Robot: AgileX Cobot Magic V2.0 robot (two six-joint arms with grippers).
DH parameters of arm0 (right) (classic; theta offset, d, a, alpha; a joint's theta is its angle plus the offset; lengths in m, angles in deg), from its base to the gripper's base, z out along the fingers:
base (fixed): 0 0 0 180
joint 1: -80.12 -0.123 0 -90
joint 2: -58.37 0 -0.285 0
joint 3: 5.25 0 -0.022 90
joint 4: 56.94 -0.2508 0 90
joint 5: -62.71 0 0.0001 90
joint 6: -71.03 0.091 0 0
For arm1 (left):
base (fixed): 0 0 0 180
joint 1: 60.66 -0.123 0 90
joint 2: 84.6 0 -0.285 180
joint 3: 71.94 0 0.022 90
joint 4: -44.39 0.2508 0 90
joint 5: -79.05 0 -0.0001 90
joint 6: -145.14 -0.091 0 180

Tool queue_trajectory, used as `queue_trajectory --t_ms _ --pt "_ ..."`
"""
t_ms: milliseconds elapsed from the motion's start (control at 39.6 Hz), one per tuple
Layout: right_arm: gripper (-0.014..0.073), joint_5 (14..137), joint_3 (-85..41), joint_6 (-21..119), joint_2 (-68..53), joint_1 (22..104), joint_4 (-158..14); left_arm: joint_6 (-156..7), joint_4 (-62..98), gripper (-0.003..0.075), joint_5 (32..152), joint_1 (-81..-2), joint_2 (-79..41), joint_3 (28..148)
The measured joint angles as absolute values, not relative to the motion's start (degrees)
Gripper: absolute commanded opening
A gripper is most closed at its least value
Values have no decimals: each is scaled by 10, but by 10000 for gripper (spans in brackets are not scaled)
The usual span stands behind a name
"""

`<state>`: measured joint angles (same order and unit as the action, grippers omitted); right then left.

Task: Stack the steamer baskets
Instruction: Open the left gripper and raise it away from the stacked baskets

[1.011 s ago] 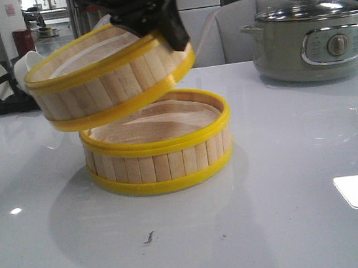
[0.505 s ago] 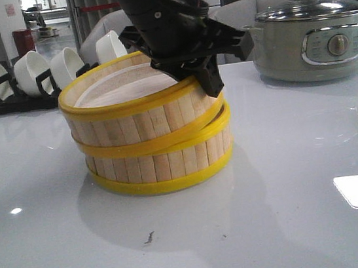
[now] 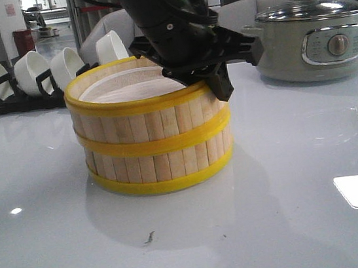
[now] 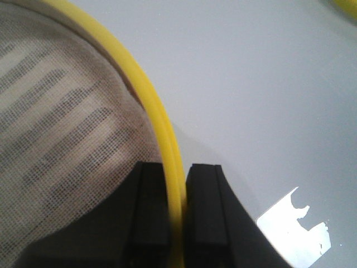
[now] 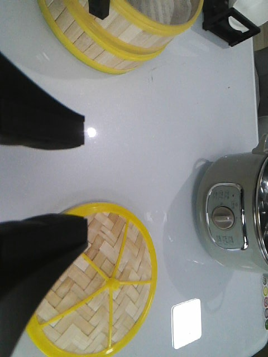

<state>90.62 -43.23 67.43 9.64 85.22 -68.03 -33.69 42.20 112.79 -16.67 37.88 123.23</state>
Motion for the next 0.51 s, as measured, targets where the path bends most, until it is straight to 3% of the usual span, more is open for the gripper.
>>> queue_trajectory --t_ms 505 --pt "394 910 -432 674 96 852 -680 -336 418 87 1126 -167 382 1236"
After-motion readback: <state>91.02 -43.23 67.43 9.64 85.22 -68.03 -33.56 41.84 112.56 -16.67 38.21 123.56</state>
